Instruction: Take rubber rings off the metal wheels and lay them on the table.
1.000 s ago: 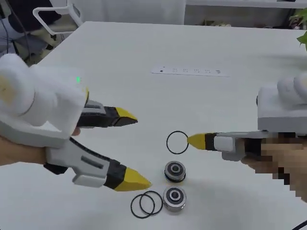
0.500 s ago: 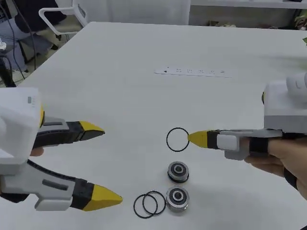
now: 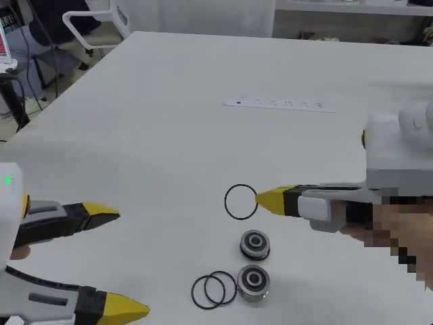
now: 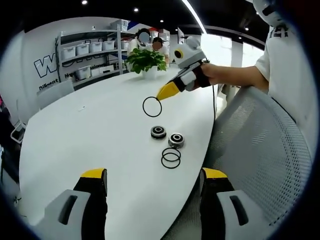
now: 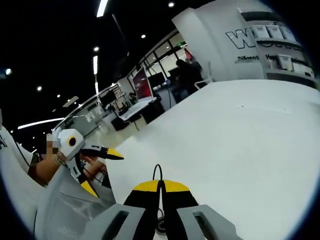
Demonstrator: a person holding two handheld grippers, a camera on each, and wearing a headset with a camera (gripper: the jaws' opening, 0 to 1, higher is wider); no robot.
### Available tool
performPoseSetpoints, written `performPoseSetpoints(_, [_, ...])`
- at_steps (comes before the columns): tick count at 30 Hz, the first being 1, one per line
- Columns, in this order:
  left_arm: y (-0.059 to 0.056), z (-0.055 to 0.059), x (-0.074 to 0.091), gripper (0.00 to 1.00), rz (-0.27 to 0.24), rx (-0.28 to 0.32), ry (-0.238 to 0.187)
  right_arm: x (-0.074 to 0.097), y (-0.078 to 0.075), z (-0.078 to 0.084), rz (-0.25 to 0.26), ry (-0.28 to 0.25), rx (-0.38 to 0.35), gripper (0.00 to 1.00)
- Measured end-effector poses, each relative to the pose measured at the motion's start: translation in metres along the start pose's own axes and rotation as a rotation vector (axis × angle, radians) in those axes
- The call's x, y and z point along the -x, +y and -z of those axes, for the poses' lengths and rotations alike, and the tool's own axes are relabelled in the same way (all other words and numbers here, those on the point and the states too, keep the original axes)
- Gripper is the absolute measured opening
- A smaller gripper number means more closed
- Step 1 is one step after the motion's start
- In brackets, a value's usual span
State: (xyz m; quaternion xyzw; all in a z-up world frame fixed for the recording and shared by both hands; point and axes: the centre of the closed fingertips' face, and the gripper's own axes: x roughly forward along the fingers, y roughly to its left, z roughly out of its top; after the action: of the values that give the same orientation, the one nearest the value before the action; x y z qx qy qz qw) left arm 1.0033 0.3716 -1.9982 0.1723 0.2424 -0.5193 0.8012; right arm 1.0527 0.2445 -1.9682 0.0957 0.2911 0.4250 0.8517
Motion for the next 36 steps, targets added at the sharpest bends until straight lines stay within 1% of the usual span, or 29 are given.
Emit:
performPoseSetpoints(3, [-0.001, 0.002, 0.001, 0.74, -0.006, 0.018, -0.003, -0.003, 0.006, 0.002, -0.016, 0.015, 0.036, 0.00])
performPoseSetpoints(6, [-0.003, 0.004, 0.001, 0.74, -0.010, 0.033, -0.004, -0.006, 0.009, 0.004, -0.016, 0.032, 0.073, 0.00])
performPoseSetpoints(9, [-0.007, 0.007, -0.001, 0.74, -0.011, 0.045, -0.005, -0.009, 0.017, 0.007, -0.032, 0.049, 0.113, 0.00])
performPoseSetpoints(14, [-0.013, 0.011, -0.005, 0.74, -0.004, 0.065, -0.005, -0.013, 0.024, 0.011, -0.046, 0.077, 0.175, 0.00])
performPoseSetpoints(16, [-0.014, 0.011, -0.005, 0.74, -0.005, 0.072, -0.005, -0.015, 0.027, 0.013, -0.053, 0.085, 0.195, 0.00])
performPoseSetpoints(21, [-0.011, 0.009, -0.004, 0.74, -0.017, 0.090, -0.024, -0.020, 0.035, 0.019, -0.070, 0.108, 0.248, 0.00])
performPoseSetpoints(26, [-0.013, 0.011, -0.006, 0.74, -0.009, 0.094, -0.019, -0.023, 0.043, 0.021, -0.092, 0.115, 0.299, 0.00])
performPoseSetpoints(27, [-0.014, 0.011, -0.006, 0.74, -0.008, 0.094, -0.019, -0.024, 0.048, 0.023, -0.103, 0.117, 0.319, 0.00])
performPoseSetpoints(30, [-0.013, 0.011, -0.008, 0.74, -0.006, 0.100, -0.022, -0.027, 0.055, 0.028, -0.121, 0.133, 0.358, 0.00])
performPoseSetpoints(33, [-0.014, 0.012, -0.009, 0.73, 0.000, 0.105, -0.022, -0.031, 0.059, 0.034, -0.133, 0.152, 0.375, 0.00])
performPoseSetpoints(36, [-0.014, 0.013, -0.010, 0.74, -0.001, 0.102, -0.016, -0.035, 0.065, 0.040, -0.162, 0.167, 0.361, 0.00])
